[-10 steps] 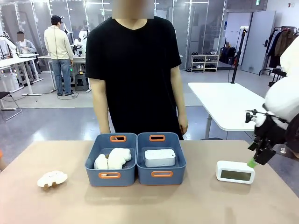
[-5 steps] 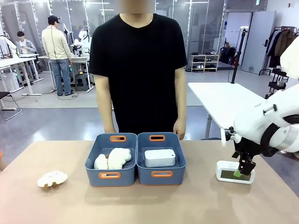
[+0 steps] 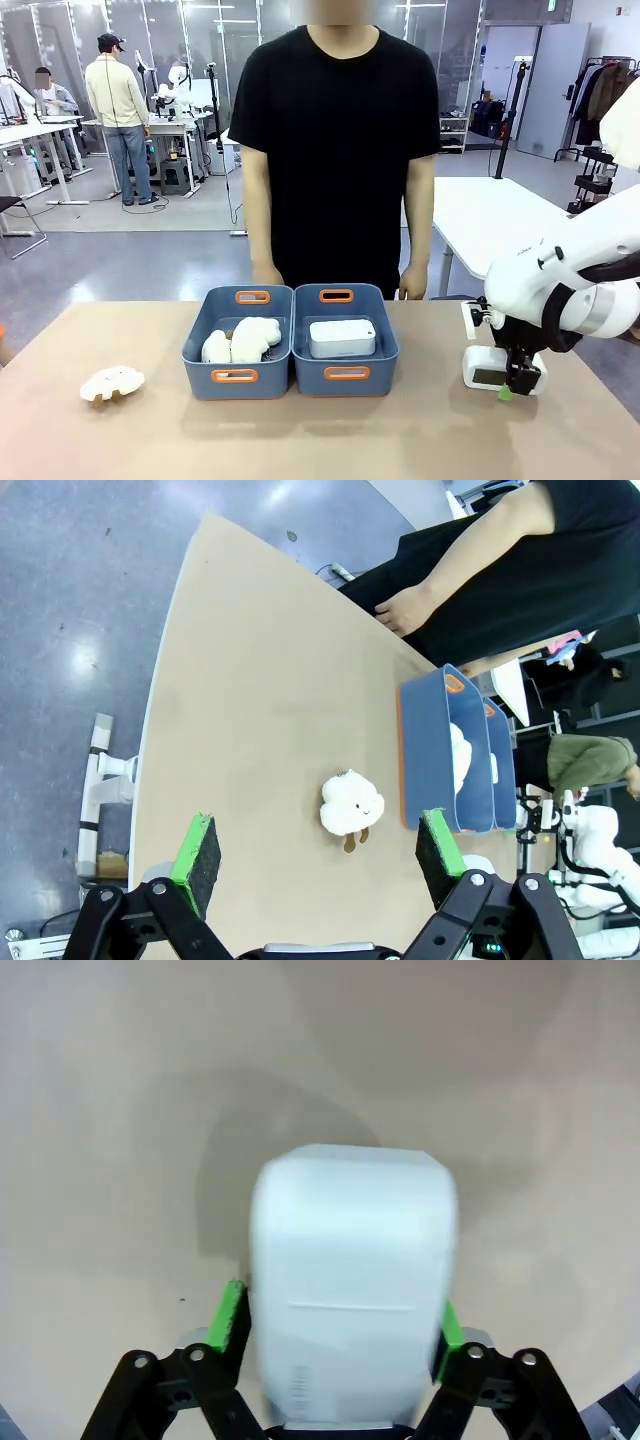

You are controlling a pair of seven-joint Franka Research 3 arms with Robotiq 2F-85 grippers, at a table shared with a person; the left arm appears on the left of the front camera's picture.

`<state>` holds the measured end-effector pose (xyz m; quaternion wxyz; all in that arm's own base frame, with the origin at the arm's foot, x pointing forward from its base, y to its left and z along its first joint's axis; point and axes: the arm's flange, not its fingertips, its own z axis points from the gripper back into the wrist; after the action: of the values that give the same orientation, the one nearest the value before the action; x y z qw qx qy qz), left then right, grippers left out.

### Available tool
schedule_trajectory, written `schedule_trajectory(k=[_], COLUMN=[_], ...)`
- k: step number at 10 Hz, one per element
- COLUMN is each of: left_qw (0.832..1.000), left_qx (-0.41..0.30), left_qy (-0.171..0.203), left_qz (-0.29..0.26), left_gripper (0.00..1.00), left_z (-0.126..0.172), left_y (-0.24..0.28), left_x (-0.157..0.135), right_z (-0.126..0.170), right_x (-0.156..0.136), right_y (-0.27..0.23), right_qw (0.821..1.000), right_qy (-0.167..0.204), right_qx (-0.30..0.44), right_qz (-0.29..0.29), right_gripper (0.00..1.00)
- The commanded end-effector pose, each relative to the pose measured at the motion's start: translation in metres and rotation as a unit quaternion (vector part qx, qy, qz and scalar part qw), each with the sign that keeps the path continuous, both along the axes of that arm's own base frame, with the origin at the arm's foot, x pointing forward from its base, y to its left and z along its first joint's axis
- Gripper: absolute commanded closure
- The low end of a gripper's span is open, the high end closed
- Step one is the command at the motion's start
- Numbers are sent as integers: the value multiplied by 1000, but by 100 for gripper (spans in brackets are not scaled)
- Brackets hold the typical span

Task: Sort the digital clocks into the basket.
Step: Pick up the Digital clock from the table and place it into the empty Plastic storage basket.

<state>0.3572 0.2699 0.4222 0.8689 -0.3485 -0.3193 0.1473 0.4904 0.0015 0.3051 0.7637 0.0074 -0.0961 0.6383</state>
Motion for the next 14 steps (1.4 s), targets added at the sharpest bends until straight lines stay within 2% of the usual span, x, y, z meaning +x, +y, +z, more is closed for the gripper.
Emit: schedule_trajectory(k=[1, 3, 4, 5, 6, 8, 9, 10, 12, 14], left_qw=[1000, 1000, 1000, 1000, 1000, 1000, 1000, 1000, 1000, 1000], left_qx=[-5, -5, -5, -5, -5, -5, -5, -5, -5, -5], left_qy=[1, 1, 1, 1, 1, 1, 1, 1, 1, 1], left_qz=[-6, -6, -6, -6, -6, -6, -6, -6, -6, -6], left_gripper=[0, 0, 0, 0, 0, 0, 0, 0, 0, 0], left_z=[1, 1, 1, 1, 1, 1, 1, 1, 1, 1], left_y=[0, 0, 0, 0, 0, 0, 0, 0, 0, 0], left_x=[-3, -3, -3, -3, -3, -3, -3, -3, -3, -3], right_z=[5, 25, 45, 70, 99, 144, 169, 180, 172, 162], right_x=[7, 8, 6, 5, 1, -3, 0, 5, 17, 20], right_y=[0, -5, -9, -9, -5, 23, 63, 105, 160, 208], right_qw=[1000, 1000, 999, 997, 995, 990, 990, 990, 989, 985], right_qy=[12, 2, -7, -9, -17, -20, -39, -58, -42, -52], right_qx=[-21, 5, 27, 62, 92, 139, 136, 114, 123, 138], right_qz=[-6, -21, -34, -40, -31, 0, 29, 53, 77, 85], right_gripper=[99, 100, 100, 91, 91, 91, 91, 91, 91, 91])
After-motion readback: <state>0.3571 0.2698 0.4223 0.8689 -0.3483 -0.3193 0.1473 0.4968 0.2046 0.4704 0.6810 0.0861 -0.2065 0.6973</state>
